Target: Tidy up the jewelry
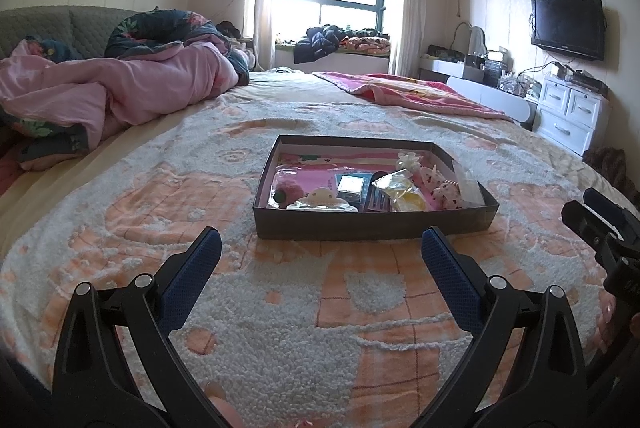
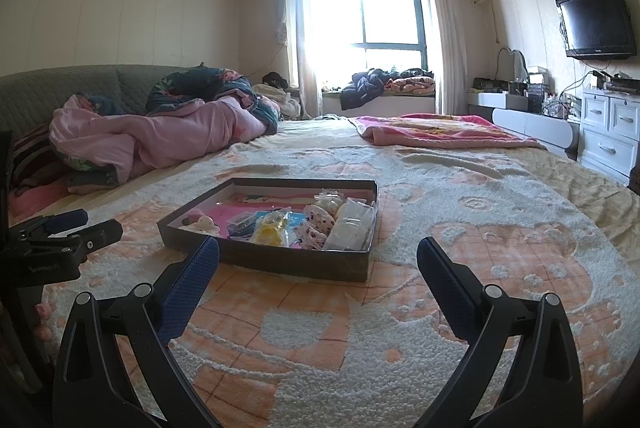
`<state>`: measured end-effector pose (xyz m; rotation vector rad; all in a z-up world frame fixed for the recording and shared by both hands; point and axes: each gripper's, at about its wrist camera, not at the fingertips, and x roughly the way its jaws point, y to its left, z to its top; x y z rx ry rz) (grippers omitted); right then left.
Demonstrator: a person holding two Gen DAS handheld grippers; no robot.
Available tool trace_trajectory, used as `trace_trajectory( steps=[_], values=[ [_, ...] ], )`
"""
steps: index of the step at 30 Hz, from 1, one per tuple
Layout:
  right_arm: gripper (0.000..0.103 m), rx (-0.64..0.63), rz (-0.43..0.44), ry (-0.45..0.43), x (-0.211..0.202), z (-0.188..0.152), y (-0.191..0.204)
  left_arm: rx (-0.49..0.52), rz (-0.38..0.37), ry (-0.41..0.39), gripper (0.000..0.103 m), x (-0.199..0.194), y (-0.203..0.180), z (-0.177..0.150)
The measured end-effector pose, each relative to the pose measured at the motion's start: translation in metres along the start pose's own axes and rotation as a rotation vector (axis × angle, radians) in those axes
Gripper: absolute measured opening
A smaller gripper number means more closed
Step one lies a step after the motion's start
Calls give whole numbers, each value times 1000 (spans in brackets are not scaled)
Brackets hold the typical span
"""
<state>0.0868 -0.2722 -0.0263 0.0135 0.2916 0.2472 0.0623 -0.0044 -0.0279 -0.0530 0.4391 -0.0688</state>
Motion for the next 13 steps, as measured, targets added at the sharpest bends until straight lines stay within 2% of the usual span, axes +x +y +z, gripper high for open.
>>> trace_trajectory(
  steps=[6,8,11,13],
  values=[
    [96,35,-10,27,8,2,-10,-30,27,42,92,11,8,1],
    [96,69,-33,37,13,6,-22,-81,58,79,92,21,25,5],
    [96,102,-160,49,28,22,-57,-138,135,134,92,44,57,16],
    [96,68,-283,114,52,35,-86,-185,240,190,92,67,95,26]
  ],
)
